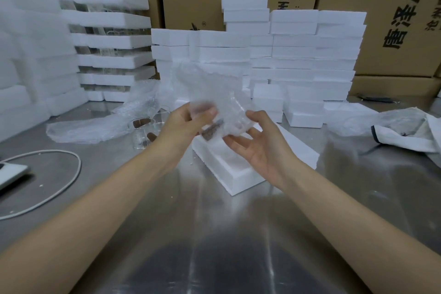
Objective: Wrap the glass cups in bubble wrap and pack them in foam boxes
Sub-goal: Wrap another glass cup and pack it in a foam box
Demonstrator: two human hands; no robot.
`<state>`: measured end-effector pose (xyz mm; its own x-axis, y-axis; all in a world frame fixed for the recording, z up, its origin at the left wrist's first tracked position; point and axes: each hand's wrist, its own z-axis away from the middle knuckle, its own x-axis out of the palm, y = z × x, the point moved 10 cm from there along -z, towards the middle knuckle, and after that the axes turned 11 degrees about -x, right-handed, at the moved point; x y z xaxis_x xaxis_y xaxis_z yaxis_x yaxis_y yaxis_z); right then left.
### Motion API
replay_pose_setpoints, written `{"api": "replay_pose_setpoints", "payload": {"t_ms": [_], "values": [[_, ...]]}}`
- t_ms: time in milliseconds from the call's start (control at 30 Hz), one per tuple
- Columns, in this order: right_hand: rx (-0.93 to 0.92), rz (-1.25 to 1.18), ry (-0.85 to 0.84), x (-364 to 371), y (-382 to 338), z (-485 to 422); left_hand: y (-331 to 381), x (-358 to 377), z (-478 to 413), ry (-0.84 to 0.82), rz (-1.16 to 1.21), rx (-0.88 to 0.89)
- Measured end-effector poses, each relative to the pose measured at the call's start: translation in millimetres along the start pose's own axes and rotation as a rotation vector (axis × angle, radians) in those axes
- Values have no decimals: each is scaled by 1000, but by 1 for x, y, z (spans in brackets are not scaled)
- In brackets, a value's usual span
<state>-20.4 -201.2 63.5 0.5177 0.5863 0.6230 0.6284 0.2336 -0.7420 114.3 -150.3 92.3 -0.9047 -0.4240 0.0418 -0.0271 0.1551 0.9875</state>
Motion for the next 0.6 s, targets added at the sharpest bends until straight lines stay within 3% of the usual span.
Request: {"api": "replay_pose_setpoints", "payload": {"t_ms": [200,367,600], "values": [[-41,393,-107,10,2,-2,12,-23,6,145,205,97],[-57,435,-190,20,10,1,31,-28,18,305,2,232],[-63,240,-180,18,3,3,33,13,30,12,-328,274]]}}
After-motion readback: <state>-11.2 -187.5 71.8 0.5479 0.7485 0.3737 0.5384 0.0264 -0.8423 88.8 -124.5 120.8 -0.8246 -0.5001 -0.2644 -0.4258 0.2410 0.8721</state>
